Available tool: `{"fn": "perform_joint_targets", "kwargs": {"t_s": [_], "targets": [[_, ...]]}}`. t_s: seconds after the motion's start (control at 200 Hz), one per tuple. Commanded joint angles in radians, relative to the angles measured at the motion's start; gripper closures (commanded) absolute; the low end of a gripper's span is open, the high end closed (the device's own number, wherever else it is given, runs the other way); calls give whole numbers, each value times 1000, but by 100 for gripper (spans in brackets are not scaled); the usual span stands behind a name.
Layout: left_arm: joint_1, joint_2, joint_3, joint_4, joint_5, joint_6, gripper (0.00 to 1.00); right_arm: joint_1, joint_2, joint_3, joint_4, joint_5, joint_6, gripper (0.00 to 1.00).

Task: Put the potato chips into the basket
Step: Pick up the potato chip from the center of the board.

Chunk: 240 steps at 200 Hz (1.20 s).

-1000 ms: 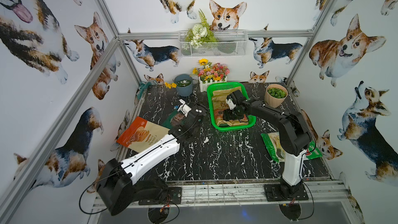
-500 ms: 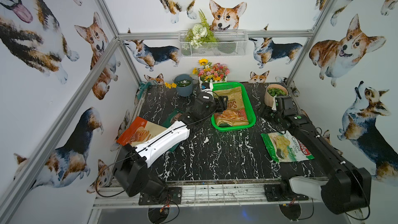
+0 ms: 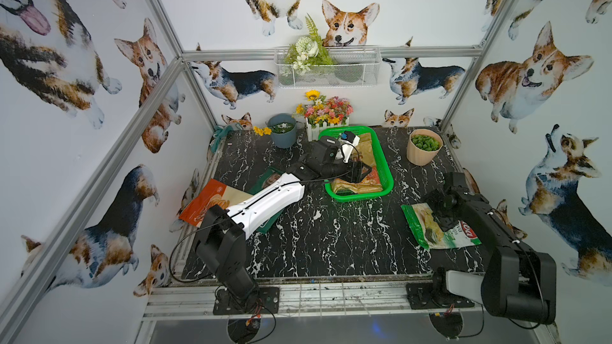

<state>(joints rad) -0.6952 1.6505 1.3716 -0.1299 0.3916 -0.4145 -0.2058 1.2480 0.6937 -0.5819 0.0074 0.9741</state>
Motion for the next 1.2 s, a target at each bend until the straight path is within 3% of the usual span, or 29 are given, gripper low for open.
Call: {"fn": "perform_joint_targets", "kwargs": {"t_s": [0.0,0.155,0.26,0.35,0.425,0.5,0.551,0.766,0.991,1.196], "targets": [[0,1,1,-29,-5,22,32,-3,56,-29,48,32,86,8],[0,-7,12,-50,-32,31,32,-2,128,-60,99,30,137,10],[0,-18,4,-52,-65,31,32,-4,149,-79,147,14,152,20],[0,-24,-1,-60,-91,29,32,-3,144,-88,169,8,159,36],[0,-33,-12,-57,-112,26,31,-3,125,-101,180,16,161,56],[0,-41,-26,-52,-132,21,31,-4,106,-108,184,24,157,83],[0,-45,-31,-52,-142,19,31,-6,95,-107,175,29,153,92],[1,-59,-40,-50,-167,14,31,-6,9,-49,77,95,122,92],[7,-90,-71,-24,-225,15,30,-1,-179,31,34,146,96,92],[42,-133,-84,-25,-299,46,30,160,-160,247,49,185,-17,93]]}}
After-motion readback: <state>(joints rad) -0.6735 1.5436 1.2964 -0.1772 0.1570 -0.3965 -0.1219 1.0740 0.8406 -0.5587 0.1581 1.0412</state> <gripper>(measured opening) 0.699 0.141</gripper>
